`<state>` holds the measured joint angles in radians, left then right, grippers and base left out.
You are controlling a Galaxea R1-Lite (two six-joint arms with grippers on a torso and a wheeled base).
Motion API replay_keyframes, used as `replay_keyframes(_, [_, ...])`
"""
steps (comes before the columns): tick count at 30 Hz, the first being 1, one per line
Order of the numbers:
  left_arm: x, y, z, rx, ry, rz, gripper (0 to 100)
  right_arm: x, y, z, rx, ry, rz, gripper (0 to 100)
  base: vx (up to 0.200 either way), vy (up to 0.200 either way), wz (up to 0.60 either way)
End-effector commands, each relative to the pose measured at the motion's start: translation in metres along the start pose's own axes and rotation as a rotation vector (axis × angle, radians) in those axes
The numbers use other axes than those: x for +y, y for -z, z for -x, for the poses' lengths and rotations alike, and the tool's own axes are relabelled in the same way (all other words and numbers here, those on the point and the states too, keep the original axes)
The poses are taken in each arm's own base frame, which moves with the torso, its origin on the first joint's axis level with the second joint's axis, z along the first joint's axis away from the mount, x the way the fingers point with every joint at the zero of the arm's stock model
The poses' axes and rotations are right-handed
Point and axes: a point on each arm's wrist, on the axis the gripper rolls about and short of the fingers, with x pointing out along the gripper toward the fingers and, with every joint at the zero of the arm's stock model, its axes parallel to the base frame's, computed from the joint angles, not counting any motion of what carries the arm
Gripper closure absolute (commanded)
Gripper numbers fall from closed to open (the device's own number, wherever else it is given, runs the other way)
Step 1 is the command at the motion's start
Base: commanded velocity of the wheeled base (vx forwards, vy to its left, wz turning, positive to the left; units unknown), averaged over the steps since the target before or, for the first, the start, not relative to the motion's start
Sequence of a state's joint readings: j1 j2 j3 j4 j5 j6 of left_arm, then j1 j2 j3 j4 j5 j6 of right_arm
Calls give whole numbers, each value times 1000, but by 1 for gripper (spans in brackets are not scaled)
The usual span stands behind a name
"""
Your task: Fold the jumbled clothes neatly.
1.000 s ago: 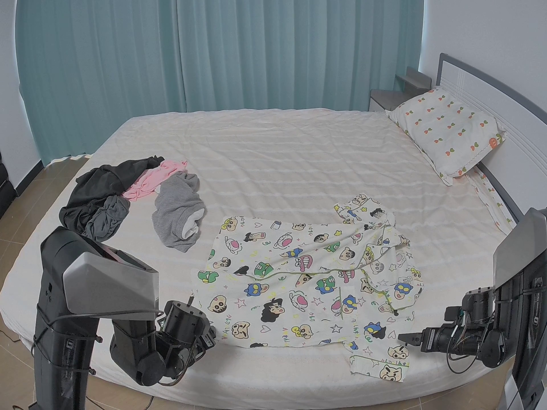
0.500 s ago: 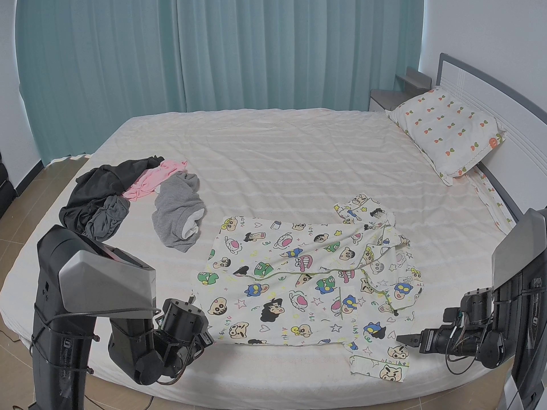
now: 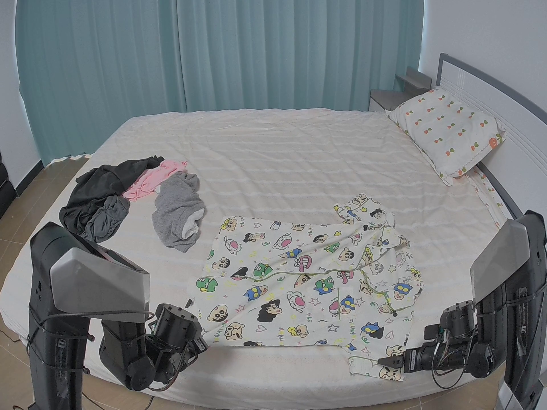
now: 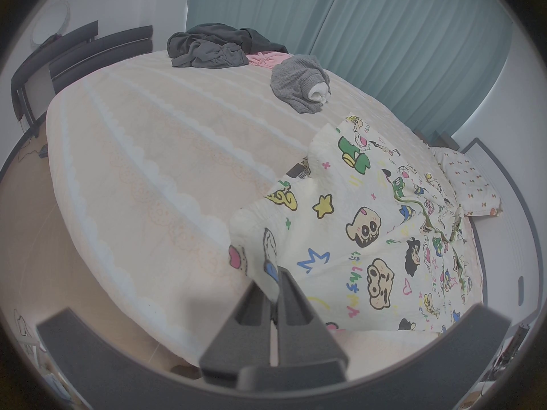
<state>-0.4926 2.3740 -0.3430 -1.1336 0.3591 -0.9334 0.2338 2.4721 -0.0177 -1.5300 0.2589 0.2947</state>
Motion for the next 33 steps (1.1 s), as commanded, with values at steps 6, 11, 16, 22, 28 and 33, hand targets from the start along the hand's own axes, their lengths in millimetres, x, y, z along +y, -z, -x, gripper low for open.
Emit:
replay_keyframes(6, [-2,2,1,3,8,3,100,6,8,-3,40,-38,31,0,0,0,0])
replay_keyframes(11, [-3,3,1,5,12,3,100,7,8,-4,45,-66,39,100,0,0,0])
replay_keyframes(16, [-3,5,3,11,14,-4,100,6,9,-4,48,-66,49,100,0,0,0])
replay_keyframes(22, [1,7,5,20,4,-17,100,4,9,-3,55,-57,32,100,0,0,0])
replay_keyframes(28, [2,12,11,24,22,-44,100,2,9,-1,63,-51,30,100,0,0,0])
replay_keyframes(33, [3,14,13,26,24,-69,100,4,9,6,96,-41,21,100,0,0,0])
